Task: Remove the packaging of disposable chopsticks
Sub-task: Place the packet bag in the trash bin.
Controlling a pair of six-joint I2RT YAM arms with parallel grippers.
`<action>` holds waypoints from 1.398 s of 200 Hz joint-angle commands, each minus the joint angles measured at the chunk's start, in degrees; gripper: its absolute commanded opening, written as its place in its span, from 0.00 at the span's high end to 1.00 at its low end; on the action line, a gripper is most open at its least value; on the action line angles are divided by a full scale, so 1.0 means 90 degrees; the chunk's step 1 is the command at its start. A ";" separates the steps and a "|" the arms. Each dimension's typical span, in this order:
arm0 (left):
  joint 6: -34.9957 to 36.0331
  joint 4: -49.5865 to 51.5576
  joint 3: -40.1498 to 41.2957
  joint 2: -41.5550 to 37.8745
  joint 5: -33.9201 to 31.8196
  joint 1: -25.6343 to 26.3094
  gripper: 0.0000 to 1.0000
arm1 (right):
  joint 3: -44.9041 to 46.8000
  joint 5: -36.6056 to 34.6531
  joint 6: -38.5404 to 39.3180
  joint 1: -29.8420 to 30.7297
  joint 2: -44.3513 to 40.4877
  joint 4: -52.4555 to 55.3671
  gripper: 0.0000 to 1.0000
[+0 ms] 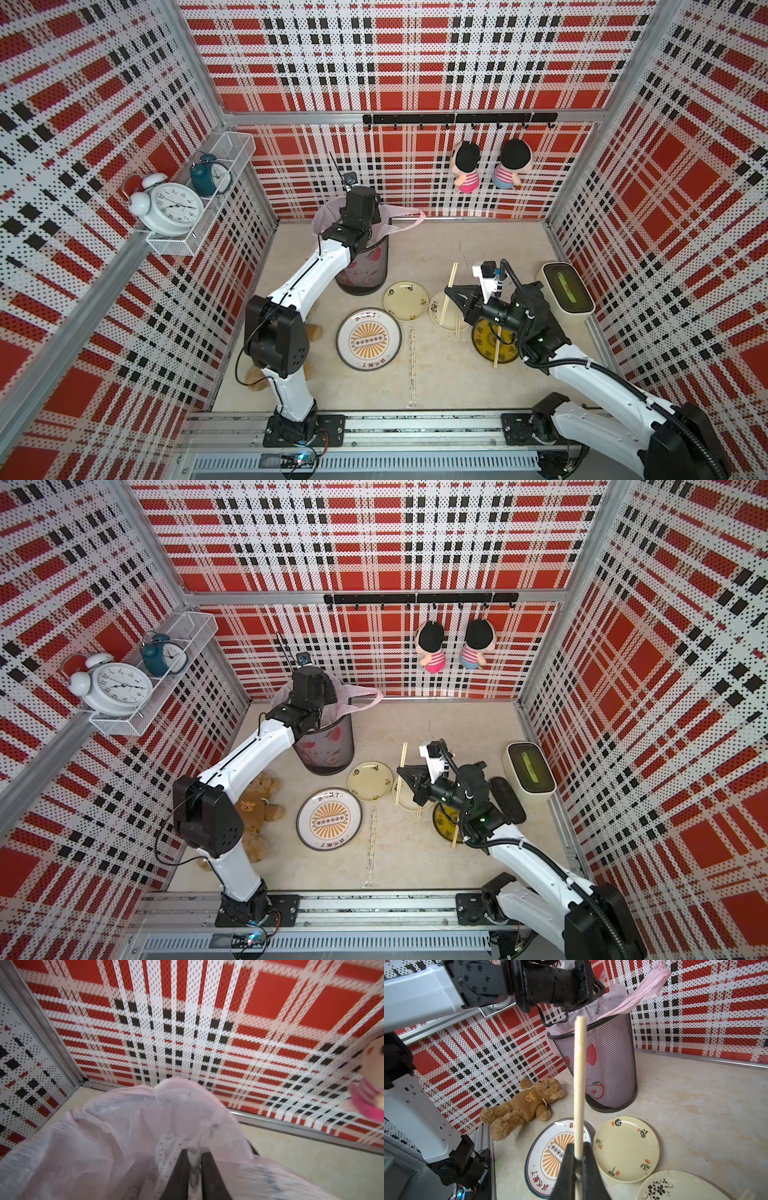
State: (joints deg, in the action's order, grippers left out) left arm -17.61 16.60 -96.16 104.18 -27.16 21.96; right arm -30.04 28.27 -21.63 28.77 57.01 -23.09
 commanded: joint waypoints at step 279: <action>0.0132 -0.0557 0.1916 -0.2888 -0.0274 0.1105 0.02 | -0.0797 0.0221 -0.0892 -0.0053 0.1703 0.0254 1.00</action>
State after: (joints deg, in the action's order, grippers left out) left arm -15.88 17.32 -84.09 86.19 -24.62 28.42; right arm -34.79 29.41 -25.91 28.69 69.49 -20.40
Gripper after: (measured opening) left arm 0.983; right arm 0.069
